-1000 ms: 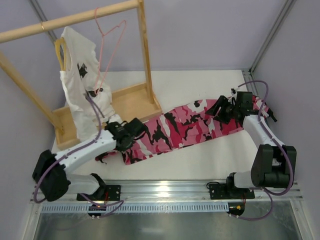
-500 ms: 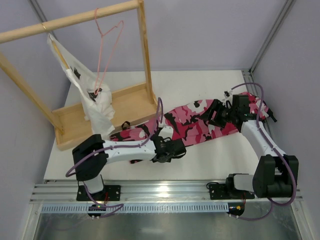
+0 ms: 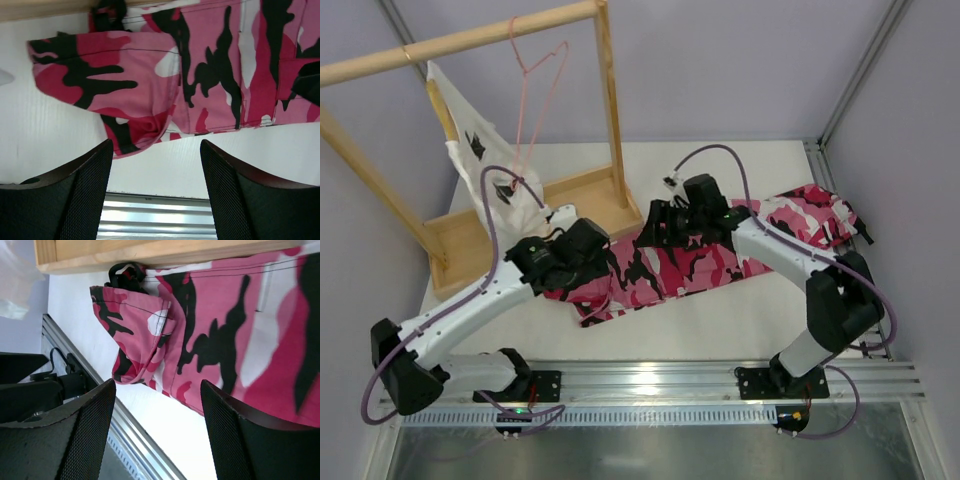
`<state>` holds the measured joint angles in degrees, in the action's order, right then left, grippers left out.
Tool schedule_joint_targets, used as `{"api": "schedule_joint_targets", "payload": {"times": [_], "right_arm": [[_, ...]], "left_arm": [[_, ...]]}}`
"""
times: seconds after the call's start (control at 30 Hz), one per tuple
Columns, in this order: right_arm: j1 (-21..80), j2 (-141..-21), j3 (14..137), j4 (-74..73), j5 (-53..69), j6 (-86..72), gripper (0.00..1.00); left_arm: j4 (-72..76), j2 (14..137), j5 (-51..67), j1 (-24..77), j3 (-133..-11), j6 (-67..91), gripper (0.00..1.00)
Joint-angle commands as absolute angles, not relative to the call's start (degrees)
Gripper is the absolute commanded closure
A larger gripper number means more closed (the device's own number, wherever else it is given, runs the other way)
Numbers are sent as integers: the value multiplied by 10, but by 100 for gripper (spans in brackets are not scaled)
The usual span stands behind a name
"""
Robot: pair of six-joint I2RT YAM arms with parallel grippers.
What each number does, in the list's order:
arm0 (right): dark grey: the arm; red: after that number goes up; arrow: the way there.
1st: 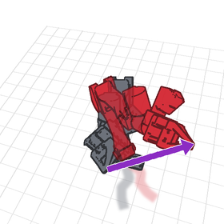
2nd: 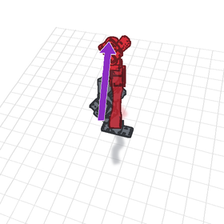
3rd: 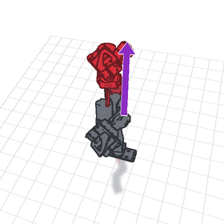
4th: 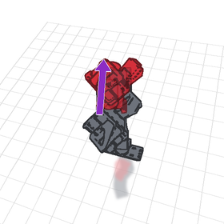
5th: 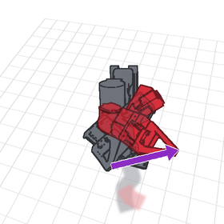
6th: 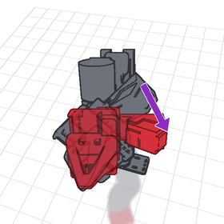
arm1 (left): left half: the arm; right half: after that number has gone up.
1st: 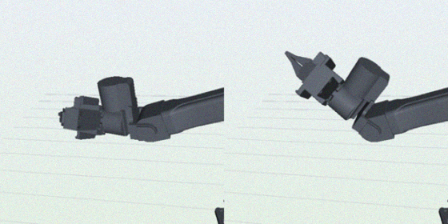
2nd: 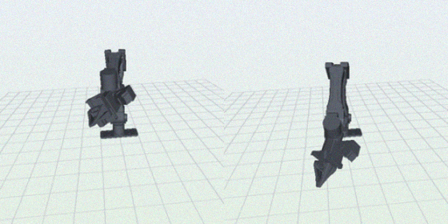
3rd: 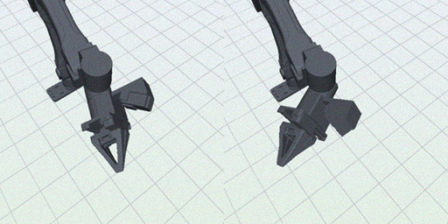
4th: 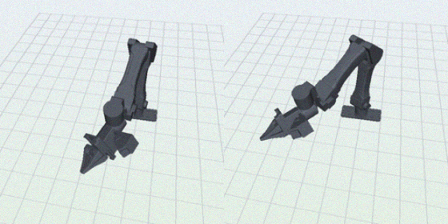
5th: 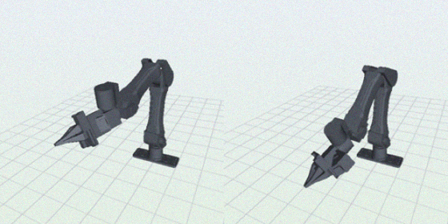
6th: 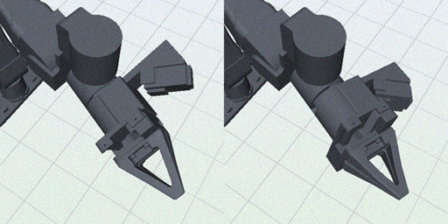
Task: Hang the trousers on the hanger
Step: Fold the trousers
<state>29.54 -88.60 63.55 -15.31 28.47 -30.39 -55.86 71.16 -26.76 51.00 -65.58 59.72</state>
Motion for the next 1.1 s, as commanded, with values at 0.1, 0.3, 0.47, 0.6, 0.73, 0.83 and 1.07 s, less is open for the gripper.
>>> {"api": "schedule_joint_targets", "payload": {"times": [0.1, 0.3, 0.47, 0.6, 0.73, 0.83, 1.07], "right_arm": [[385, -1006, 712, -103, 207, -336, 28], [418, -1069, 744, -82, 186, -366, 28], [434, -1120, 765, -53, 189, -402, 28], [443, -1149, 766, -29, 196, -425, 32], [451, -1168, 780, -35, 185, -432, 37], [457, -1163, 771, -23, 186, -439, 53], [461, -1057, 679, -17, 99, -459, 96]], "left_arm": [[-614, 612, -208, 433, -581, 621, 29], [-620, 572, -207, 408, -557, 607, 28], [-614, 565, -209, 399, -557, 591, 27], [-602, 557, -209, 395, -544, 587, 27], [-590, 553, -195, 382, -537, 577, 27], [-590, 552, -197, 381, -536, 574, 27], [-545, 557, -179, 377, -506, 567, 26]]}}
